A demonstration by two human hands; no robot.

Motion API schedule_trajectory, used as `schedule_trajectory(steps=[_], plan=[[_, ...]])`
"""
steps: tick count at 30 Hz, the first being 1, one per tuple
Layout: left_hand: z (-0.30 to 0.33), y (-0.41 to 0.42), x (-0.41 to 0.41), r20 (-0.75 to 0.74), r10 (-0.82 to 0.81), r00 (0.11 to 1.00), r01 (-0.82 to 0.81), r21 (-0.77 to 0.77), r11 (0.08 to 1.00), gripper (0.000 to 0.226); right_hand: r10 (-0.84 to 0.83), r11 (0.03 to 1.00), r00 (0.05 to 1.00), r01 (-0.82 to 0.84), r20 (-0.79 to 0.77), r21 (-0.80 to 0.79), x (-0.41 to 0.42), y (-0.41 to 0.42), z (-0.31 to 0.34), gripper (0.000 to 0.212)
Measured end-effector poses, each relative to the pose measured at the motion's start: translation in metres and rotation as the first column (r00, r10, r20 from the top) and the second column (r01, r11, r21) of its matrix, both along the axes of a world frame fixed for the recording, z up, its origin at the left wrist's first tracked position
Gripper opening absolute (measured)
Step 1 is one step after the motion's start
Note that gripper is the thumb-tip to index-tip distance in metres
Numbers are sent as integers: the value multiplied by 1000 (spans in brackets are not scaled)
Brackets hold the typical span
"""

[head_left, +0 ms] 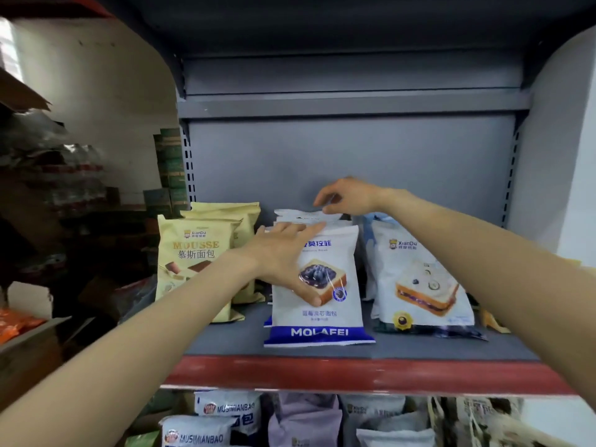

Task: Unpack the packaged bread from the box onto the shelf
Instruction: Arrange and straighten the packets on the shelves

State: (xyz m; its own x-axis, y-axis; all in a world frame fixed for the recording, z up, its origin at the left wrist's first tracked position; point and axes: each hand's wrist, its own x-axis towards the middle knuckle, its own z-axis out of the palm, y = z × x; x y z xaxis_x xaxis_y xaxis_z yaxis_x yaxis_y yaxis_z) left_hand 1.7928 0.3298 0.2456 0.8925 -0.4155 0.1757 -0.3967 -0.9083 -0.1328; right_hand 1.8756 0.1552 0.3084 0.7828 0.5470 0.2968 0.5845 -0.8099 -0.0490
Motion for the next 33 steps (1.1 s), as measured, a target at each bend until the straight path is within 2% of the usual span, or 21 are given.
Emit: schedule_trajectory(steps=[4, 10, 15, 23, 26, 28, 33], plan=[[-5, 1, 2, 56, -24, 998, 23, 7, 1000, 126, -19, 992, 994, 5, -107, -128, 38, 16, -10, 27], [-5, 1, 7, 28, -15, 999, 14, 35, 999, 132, -54, 986, 991, 35, -119, -164, 69, 26, -13, 36], [-1, -3, 5, -49, -12, 999, 16, 82, 996, 135, -45, 993, 996, 36, -78, -116, 81, 33, -17, 17], [-5, -2, 3, 73, -32, 997, 29, 45, 999, 131, -107, 985, 993, 100, -46, -138, 86, 32, -8, 26], [-14, -7, -8, 183, -108, 977, 100, 51, 994, 118, -78, 982, 990, 56, -121, -179, 85, 31, -11, 12], [-27, -14, -15, 229, -159, 960, 142, 91, 986, 111, -66, 985, 985, 39, -158, -169, 81, 32, -12, 13], [-37, -13, -6, 158, -145, 977, 138, 52, 989, 119, -46, 991, 993, 32, -108, -131, 74, 36, -5, 18]])
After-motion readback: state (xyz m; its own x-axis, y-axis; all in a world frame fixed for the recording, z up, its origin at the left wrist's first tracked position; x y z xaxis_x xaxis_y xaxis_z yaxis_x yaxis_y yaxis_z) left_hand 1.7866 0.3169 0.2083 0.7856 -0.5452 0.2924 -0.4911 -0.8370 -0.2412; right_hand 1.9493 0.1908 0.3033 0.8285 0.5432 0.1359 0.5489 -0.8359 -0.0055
